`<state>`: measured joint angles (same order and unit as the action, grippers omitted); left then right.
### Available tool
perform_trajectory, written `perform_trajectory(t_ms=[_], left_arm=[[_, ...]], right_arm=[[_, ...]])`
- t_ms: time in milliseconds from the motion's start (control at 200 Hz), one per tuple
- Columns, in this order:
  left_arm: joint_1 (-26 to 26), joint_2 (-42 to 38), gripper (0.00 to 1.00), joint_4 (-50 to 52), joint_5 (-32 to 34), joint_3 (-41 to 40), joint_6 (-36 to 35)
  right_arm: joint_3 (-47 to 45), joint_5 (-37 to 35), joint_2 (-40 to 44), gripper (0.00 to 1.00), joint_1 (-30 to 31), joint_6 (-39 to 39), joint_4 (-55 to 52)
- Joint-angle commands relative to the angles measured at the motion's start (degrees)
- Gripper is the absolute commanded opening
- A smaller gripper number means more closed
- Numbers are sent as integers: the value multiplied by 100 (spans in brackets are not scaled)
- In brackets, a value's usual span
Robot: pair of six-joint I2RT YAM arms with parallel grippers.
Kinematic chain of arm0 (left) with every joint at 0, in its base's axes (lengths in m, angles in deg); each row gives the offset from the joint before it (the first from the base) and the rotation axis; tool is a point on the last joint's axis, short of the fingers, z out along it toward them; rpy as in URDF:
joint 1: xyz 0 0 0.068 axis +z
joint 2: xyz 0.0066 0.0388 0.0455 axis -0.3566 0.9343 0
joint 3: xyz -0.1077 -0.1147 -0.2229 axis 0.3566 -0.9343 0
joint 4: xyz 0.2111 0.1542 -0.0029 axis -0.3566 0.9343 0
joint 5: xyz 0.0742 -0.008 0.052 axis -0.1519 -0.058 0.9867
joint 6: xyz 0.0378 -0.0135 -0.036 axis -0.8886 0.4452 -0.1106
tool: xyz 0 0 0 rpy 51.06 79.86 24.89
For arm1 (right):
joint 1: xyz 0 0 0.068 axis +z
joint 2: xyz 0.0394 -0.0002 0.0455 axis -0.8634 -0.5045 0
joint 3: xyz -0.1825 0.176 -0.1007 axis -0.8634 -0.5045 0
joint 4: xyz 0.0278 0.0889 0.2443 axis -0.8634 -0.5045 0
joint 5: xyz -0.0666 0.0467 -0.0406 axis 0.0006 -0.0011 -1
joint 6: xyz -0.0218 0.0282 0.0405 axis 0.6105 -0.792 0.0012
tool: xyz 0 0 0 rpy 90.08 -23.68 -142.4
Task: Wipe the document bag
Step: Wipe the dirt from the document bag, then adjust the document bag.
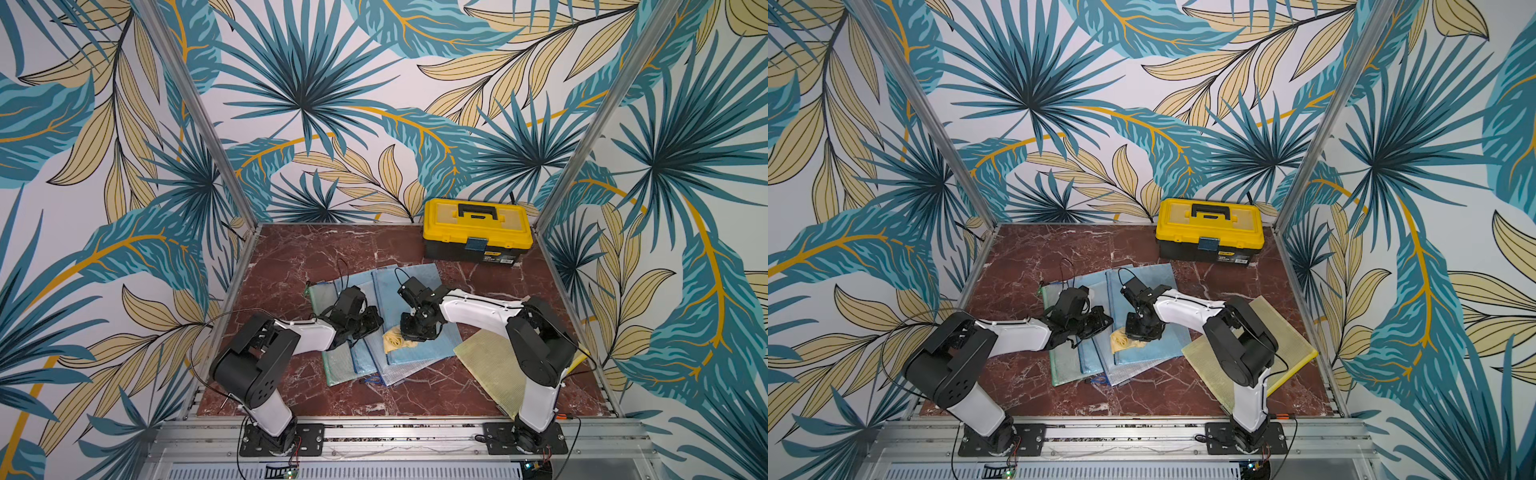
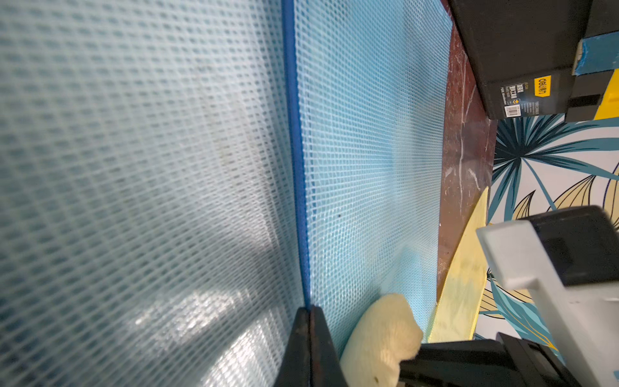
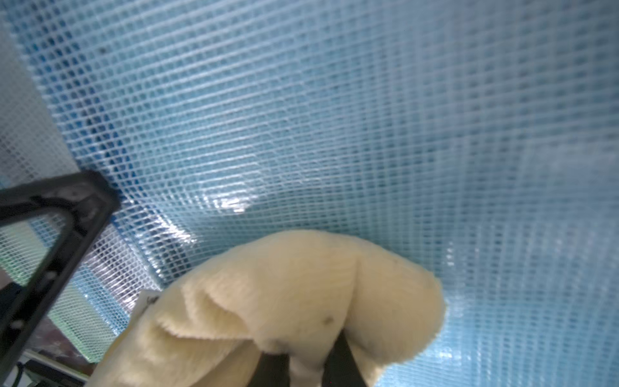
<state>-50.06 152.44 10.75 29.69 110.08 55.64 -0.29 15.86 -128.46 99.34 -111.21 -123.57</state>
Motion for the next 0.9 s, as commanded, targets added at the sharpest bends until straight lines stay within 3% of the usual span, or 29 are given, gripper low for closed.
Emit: perform_trajectory(t_ms=[0,200,391,531,661,896], left_arm=[[145,-56,0,-15,-3,-83,-106],[469,-463,0,-15,-119,-301,-161],[880,-1613,0,174,-346,-592,-344],[976,-3192,0,1802,225,-405,-954],[978,-4342,0,4048,921,418,-1703],[978,-4665,0,6403,1567,1671,-2068]], right_arm=[[-890,-317,439,0,-410,-158,-352],[-2050,-421,1524,0,-1374,17,-465],[-1871,-475,2103,0,-1412,49,-659],[-1495,-521,2211,0,-1414,162,-841],[-1144,-339,1940,0,-1368,281,-799],[151,-358,1213,0,-881,427,-926]])
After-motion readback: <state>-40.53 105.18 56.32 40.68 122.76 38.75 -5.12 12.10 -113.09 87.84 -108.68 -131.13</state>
